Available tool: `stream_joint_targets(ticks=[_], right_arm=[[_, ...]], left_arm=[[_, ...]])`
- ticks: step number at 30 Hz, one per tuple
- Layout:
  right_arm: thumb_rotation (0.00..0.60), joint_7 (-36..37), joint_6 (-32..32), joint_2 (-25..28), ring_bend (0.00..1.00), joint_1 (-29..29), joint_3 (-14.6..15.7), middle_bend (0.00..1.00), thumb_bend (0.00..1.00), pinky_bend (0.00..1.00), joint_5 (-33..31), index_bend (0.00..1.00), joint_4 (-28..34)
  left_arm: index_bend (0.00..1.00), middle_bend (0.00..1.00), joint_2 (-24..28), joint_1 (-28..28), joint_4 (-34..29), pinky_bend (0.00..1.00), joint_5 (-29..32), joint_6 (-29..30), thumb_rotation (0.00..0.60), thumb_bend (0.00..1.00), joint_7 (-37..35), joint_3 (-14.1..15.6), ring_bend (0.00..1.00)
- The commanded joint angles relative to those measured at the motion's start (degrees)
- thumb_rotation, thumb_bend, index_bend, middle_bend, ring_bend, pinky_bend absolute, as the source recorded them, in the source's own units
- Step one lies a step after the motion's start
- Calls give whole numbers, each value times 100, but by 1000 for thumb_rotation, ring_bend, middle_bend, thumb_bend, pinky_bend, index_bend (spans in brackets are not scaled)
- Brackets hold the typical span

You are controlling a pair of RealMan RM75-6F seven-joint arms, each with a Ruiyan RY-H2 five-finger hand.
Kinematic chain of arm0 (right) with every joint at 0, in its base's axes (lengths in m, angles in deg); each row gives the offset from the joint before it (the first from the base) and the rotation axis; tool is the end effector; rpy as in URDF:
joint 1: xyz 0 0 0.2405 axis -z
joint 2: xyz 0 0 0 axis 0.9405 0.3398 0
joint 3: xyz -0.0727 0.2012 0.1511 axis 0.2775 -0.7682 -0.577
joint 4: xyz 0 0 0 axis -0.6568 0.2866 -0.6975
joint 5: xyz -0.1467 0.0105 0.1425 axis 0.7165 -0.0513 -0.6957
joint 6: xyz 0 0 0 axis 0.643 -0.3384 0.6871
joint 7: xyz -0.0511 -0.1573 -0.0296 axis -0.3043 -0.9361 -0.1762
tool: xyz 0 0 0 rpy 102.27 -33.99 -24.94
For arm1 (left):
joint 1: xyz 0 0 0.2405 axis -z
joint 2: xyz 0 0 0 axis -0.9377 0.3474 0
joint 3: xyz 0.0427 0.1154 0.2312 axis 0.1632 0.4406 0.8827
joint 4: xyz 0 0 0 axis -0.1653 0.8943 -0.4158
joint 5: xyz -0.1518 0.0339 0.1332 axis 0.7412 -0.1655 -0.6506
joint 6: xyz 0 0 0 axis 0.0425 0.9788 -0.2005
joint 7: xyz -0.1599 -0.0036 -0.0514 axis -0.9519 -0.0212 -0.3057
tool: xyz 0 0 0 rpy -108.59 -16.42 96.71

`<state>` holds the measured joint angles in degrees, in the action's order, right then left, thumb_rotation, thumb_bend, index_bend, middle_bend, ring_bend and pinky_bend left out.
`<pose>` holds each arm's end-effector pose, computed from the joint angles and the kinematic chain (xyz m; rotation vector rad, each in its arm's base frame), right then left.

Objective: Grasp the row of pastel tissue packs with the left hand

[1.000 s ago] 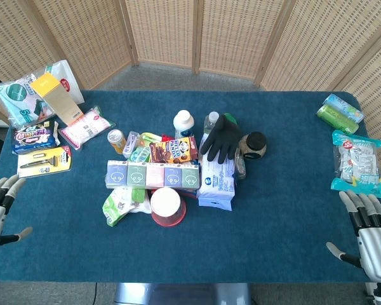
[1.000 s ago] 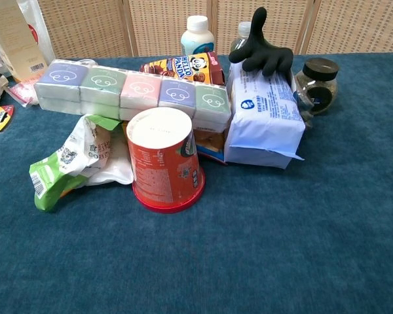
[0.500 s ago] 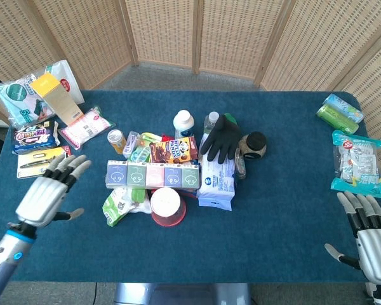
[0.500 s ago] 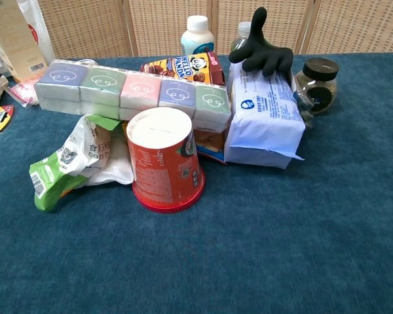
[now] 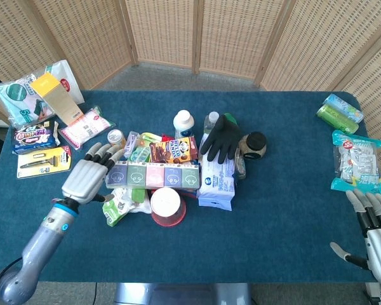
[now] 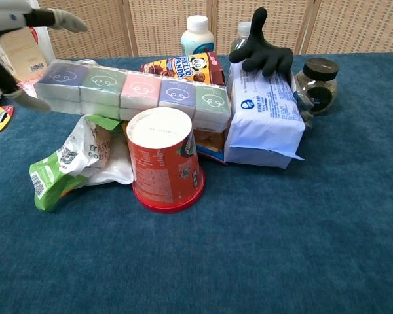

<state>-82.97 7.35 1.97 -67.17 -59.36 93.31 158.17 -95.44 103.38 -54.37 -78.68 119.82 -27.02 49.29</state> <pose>-0.2611 -0.1553 0.2139 1.3729 -0.8422 1.0087 -0.1433 0.3237 0.0855 -1.8144 -0.8509 -0.8574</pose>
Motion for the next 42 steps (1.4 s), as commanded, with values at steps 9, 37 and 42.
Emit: stream_joint_targets(ticks=[9, 37, 42], right_arm=[[600, 48, -19, 20, 0, -3, -6, 0, 0, 0, -28, 0, -3], [600, -10, 35, 20, 0, 38, 1, 0, 0, 0, 25, 0, 28], [600, -13, 62, 29, 0, 50, 6, 0, 0, 0, 59, 0, 43]], left_arm=[[122, 231, -782, 750, 692, 267, 718, -4, 600, 0, 263, -153, 176], [763, 1000, 479, 368, -1056, 960, -592, 1608, 600, 1, 167, -417, 1000], [763, 1000, 1012, 242, -1533, 961, -719, 1811, 600, 0, 185, -585, 1000]])
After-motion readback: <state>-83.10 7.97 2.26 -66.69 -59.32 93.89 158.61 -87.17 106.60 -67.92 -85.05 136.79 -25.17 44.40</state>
